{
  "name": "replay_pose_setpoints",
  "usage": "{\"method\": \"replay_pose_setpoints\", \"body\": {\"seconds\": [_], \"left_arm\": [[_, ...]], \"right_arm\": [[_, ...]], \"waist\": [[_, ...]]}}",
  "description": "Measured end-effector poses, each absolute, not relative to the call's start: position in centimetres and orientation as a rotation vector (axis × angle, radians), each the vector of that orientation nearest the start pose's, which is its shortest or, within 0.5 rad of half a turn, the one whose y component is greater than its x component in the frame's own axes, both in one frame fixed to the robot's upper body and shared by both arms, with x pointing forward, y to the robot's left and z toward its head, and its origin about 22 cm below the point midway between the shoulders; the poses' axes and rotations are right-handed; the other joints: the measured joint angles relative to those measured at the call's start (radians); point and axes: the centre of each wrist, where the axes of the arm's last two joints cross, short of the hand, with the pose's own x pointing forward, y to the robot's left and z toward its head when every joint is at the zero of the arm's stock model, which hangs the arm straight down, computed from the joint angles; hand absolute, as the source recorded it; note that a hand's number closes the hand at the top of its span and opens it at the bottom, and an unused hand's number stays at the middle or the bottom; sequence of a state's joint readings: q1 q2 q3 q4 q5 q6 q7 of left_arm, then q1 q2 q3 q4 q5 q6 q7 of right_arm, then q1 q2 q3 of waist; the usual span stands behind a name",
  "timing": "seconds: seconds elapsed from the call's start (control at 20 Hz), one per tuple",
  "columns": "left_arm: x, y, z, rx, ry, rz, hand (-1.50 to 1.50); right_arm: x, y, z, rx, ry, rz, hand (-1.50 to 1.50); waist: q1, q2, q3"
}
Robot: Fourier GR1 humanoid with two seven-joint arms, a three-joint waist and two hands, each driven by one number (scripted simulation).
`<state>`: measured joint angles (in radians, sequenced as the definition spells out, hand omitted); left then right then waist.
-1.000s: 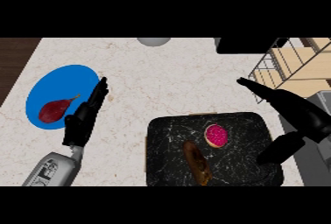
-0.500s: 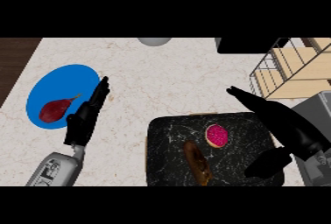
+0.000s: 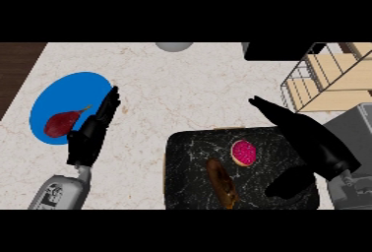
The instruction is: Pick the cupcake from the tray and place it in the tiered shelf
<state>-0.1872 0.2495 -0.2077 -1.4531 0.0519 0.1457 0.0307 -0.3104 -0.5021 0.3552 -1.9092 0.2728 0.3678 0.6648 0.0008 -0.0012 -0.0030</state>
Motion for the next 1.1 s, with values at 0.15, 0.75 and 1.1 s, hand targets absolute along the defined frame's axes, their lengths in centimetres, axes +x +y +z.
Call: {"method": "replay_pose_setpoints", "body": {"seconds": [0.15, 0.75, 1.1], "left_arm": [[27.9, 22.3, 1.7, 0.099, -1.574, -0.254, 0.0], [28.5, 22.6, 1.7, 0.101, -1.579, -0.259, 0.0], [28.3, 22.1, 1.8, 0.107, -1.574, -0.261, 0.0]], "right_arm": [[25.4, -19.5, 14.4, -0.469, -1.257, 1.143, -1.5], [25.2, -18.7, 11.9, -0.506, -1.208, 1.159, -1.5], [25.6, -18.5, 10.5, -0.525, -1.171, 1.186, -1.5]], "waist": [[-0.002, -0.001, -0.009], [-0.004, -0.002, -0.021], [-0.003, -0.002, -0.023]]}}
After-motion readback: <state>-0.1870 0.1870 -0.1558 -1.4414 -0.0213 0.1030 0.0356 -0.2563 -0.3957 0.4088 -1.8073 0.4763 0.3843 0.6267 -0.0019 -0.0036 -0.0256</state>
